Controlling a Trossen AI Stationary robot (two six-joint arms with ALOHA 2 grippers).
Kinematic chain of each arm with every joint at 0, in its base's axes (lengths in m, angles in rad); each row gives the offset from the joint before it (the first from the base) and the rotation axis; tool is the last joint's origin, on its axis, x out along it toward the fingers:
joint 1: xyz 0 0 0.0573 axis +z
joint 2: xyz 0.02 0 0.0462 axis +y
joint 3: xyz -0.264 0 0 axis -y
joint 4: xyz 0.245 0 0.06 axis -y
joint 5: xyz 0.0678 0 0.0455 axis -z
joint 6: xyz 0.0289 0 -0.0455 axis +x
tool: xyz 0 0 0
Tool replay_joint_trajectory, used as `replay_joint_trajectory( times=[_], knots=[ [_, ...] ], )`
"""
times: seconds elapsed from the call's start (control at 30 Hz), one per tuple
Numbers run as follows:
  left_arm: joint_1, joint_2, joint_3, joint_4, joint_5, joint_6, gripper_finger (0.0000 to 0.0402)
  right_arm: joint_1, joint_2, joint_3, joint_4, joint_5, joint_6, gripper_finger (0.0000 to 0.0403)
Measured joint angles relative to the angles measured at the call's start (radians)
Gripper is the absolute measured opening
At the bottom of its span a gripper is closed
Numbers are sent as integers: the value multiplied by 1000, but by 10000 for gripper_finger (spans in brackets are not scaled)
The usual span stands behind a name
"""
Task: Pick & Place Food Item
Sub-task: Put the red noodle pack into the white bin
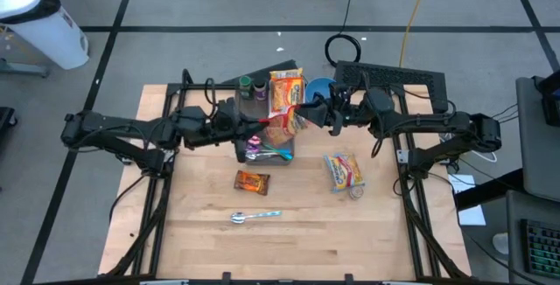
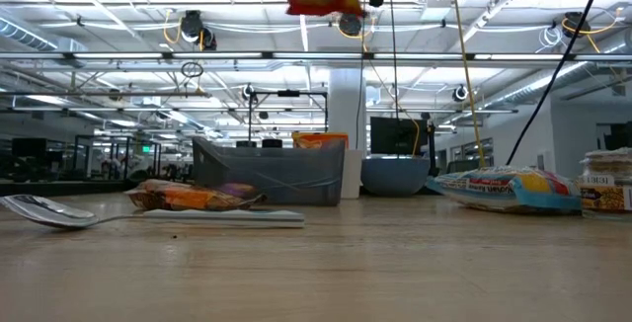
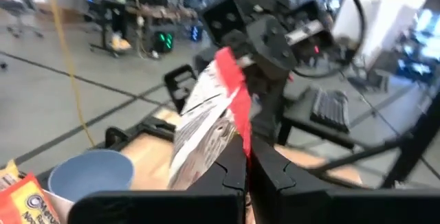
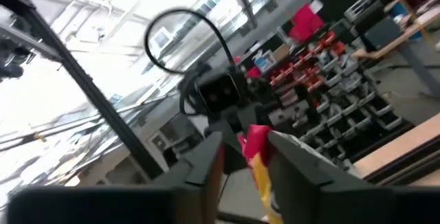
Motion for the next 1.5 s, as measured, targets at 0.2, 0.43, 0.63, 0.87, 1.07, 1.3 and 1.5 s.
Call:
replay_joint_trajectory(
  times=[0.2,0.43,0.63,0.87,1.07,1.3,1.5],
  knots=[
    [8,0,148,-248,114,14,1,-58,0,0,-32,-145,-9,203],
    [24,14,260,-468,242,-27,1,-106,-8,51,-209,-248,-131,247],
    [56,41,266,-502,433,-133,1,-83,6,282,-671,-321,-464,249],
    [76,112,266,-497,599,-210,1,-76,35,446,-890,-358,-639,243],
    [79,163,266,-484,653,-244,1,-58,93,458,-926,-455,-629,225],
    [85,168,266,-446,664,-261,1,8,159,458,-935,-458,-659,215],
    [91,169,266,-448,662,-267,1,43,181,458,-937,-480,-659,218]
  ],
)
